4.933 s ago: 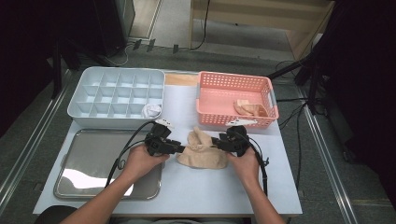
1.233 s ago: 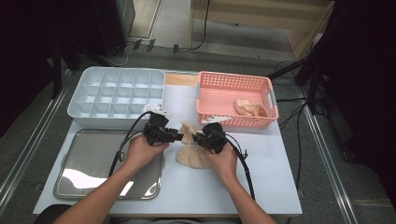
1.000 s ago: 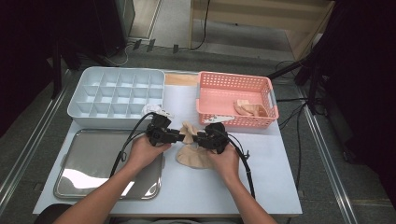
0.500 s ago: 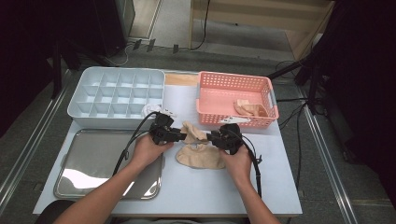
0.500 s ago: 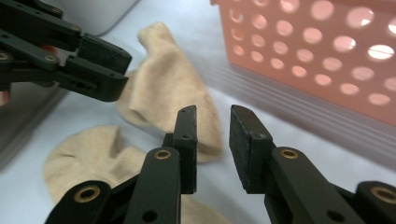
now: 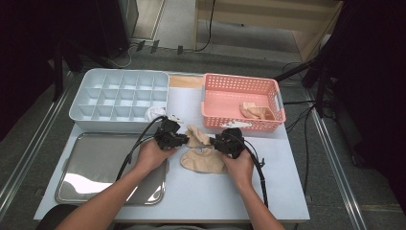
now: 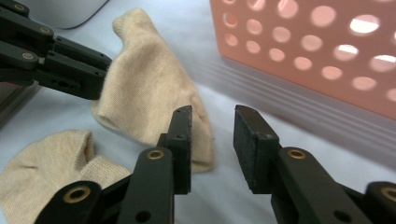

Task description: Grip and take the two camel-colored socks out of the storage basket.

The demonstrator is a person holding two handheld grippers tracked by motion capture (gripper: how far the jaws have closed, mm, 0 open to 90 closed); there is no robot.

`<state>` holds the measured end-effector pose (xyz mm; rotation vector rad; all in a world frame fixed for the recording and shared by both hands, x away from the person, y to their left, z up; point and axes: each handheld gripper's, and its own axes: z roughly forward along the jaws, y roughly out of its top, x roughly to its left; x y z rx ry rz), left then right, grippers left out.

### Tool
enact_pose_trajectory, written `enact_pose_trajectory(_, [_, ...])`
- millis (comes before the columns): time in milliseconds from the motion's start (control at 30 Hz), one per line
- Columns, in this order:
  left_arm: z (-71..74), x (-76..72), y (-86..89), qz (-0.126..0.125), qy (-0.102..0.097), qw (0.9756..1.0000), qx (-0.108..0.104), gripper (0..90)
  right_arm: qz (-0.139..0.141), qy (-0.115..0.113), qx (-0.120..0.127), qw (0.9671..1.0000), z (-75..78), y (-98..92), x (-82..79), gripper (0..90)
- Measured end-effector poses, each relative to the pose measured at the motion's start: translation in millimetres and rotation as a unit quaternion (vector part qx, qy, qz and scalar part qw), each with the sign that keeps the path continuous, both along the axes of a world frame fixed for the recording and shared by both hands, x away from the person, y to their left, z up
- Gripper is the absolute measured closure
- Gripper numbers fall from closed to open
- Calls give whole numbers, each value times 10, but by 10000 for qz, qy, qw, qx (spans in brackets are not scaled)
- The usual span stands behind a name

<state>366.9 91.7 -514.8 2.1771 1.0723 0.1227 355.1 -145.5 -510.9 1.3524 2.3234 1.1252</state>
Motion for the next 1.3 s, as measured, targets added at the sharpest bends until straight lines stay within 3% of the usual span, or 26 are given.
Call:
enact_pose_trajectory(167, [9,-20,-3,-82,63,9999,-3,900,72,49,102,9999,-29,63,6,662])
enact_pose_trajectory(267, [20,-14,28,-47,222,9996,-179,900,105,61,86,9999,-36,88,5,661])
enact_pose_trajectory(567, [148,-90,170,34,250,9991,-335,900,183,0,65,9998,-9,123,11,661])
enact_pose_trajectory(767, [221,-179,376,218,285,9984,-430,900,206,-44,130,9997,62,106,10,663])
enact_pose_trajectory(1100, [217,-229,469,352,297,9979,-447,900,267,53,-34,9996,-30,186,46,664])
enact_pose_trajectory(1200, [209,-232,481,365,303,9978,-459,900,305,105,-108,9994,-70,214,54,699])
enact_pose_trajectory(1300, [194,-234,464,376,293,9977,-475,900,299,139,-33,9994,-79,225,52,801])
